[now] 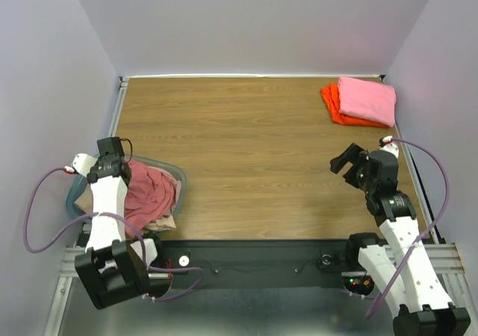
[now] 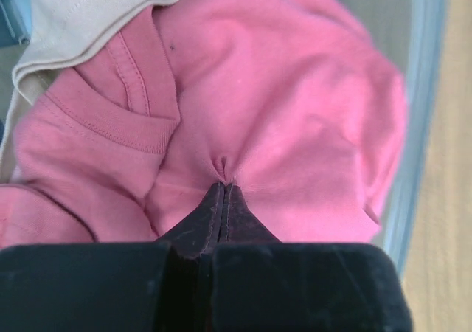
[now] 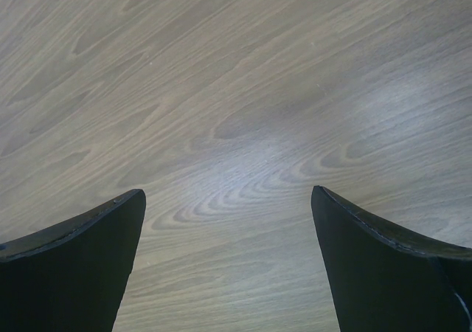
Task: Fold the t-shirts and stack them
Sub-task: Grab the tshirt from the pile, then move the tshirt to the center of the board
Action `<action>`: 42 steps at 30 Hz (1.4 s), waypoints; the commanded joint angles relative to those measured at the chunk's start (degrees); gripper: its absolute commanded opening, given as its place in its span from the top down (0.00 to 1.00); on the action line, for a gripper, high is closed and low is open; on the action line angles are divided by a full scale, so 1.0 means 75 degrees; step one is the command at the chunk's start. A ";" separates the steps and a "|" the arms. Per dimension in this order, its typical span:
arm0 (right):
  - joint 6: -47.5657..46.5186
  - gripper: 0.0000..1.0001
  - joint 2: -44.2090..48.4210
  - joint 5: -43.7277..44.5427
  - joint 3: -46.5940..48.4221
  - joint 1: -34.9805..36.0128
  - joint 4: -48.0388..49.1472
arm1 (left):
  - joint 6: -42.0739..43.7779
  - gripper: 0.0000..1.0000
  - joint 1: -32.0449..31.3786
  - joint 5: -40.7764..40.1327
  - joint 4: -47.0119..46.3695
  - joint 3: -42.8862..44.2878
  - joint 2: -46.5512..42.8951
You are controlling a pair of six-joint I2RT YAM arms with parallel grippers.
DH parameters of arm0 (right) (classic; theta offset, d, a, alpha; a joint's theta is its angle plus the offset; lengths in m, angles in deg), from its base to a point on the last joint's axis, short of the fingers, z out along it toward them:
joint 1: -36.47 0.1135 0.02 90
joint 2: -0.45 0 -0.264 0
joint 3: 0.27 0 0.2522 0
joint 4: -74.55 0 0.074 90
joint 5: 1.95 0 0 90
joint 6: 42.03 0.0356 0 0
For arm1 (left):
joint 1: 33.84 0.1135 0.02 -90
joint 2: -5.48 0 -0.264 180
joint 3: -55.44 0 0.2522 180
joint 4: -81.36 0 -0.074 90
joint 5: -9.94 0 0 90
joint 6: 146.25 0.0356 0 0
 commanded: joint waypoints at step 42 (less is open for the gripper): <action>0.0107 0.00 0.0960 0.1248 0.0725 0.0027 -0.0717 | 0.2931 1.00 -0.7118 0.0809 -0.2935 0.9057 0.2507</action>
